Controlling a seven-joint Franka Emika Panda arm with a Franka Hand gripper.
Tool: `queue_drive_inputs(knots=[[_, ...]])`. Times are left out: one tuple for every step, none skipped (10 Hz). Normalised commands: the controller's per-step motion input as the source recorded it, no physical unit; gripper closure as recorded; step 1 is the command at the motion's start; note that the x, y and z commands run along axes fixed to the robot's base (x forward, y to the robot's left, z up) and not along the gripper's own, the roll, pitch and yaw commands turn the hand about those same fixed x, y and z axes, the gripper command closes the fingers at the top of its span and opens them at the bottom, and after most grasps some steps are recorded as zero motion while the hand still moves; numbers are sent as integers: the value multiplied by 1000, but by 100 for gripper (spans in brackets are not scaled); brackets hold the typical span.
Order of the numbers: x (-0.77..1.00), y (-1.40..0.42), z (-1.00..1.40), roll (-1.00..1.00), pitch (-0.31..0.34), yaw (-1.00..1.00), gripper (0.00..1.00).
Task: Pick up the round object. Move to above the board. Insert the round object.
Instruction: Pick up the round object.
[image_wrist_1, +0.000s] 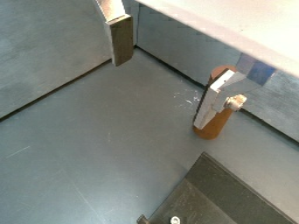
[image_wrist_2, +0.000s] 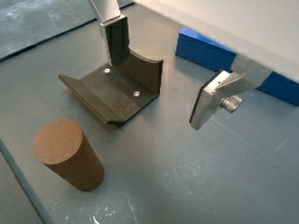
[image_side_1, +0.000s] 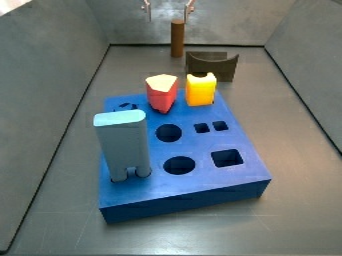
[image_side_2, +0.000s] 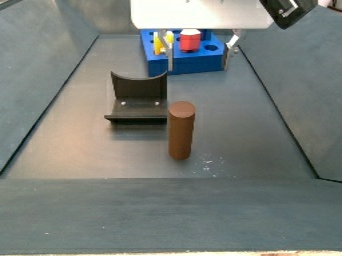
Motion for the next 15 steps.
queue_drive_inputs(knots=[[146,86,-94,80,20,0,0],[383,326,-169,183,0,-126,0],[383,500,-186,149,-23,-146,0],[511,509,-234,146,-46,-134,0],[457,591,-314,123,-100,-157,0],[220,546,-274,14,-80,-194,0],[80,591,-251,-80,-69,-183,0],[9,617,-323,-320,-94,-177,0],[0,606,-337,-531,-69,-177,0],[0,511,-337,-700,-69,-149,0],[0,451,-371,-791,-23,-123,0],[0,306,-286,-697,0,-86,0],[20,0,-223,-303,97,0,0],[11,-80,-123,-57,111,0,0],[0,-151,-54,-29,26,0,0]])
